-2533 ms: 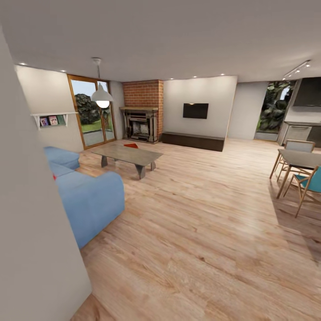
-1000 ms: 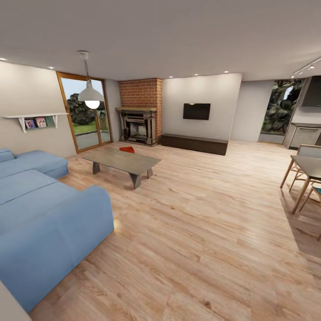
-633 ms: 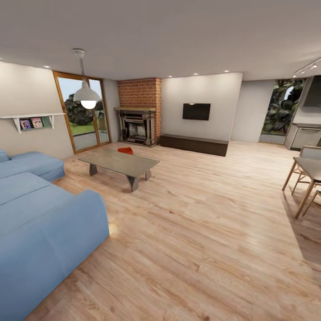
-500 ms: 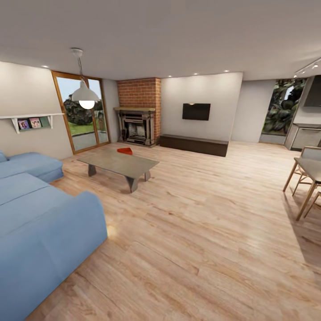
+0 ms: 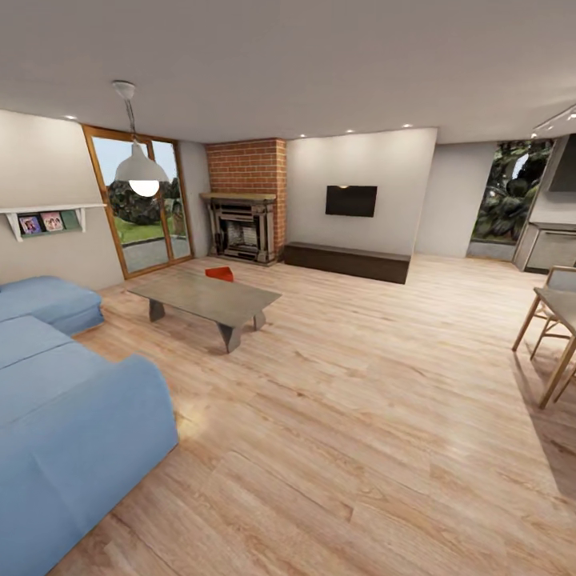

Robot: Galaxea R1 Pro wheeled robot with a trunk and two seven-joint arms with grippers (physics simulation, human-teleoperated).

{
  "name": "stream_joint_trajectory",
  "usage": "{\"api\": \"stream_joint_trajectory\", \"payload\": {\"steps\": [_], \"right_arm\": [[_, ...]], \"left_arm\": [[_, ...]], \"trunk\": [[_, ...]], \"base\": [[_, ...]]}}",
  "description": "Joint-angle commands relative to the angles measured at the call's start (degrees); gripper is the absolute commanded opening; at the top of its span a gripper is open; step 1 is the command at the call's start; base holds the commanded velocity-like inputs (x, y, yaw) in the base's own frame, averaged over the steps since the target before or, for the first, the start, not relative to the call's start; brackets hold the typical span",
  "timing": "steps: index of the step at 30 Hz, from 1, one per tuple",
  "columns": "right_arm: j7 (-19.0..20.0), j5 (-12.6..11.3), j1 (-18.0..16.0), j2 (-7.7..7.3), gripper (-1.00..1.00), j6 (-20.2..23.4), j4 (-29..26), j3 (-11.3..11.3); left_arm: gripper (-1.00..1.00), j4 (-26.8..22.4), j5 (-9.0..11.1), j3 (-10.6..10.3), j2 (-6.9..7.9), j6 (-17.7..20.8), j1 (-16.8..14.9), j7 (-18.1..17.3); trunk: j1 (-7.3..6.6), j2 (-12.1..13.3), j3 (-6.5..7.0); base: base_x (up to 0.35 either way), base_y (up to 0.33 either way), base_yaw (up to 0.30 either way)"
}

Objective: Move the two storage containers from the living room to the garage. In the garage, place one container on the floor and stack the other container on top of it (either order is fine).

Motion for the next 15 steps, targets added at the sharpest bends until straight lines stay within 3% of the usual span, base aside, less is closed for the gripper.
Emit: {"api": "stream_joint_trajectory", "payload": {"steps": [1, 15], "right_arm": [[-0.09, 0.01, -0.08, 0.00, 1.00, -0.36, 0.24, 0.23], [-0.09, 0.01, -0.08, 0.00, 1.00, -0.39, 0.24, 0.16]], "left_arm": [[1.00, 0.24, 0.09, 0.20, 0.00, -0.37, -0.08, -0.03], [1.00, 0.24, 0.07, 0.20, 0.00, -0.37, -0.08, -0.03]], "trunk": [[0.05, -0.04, -0.02], [0.05, -0.04, -0.02]], "base": [[0.326, -0.151, 0.000], [0.326, -0.152, 0.000]]}}
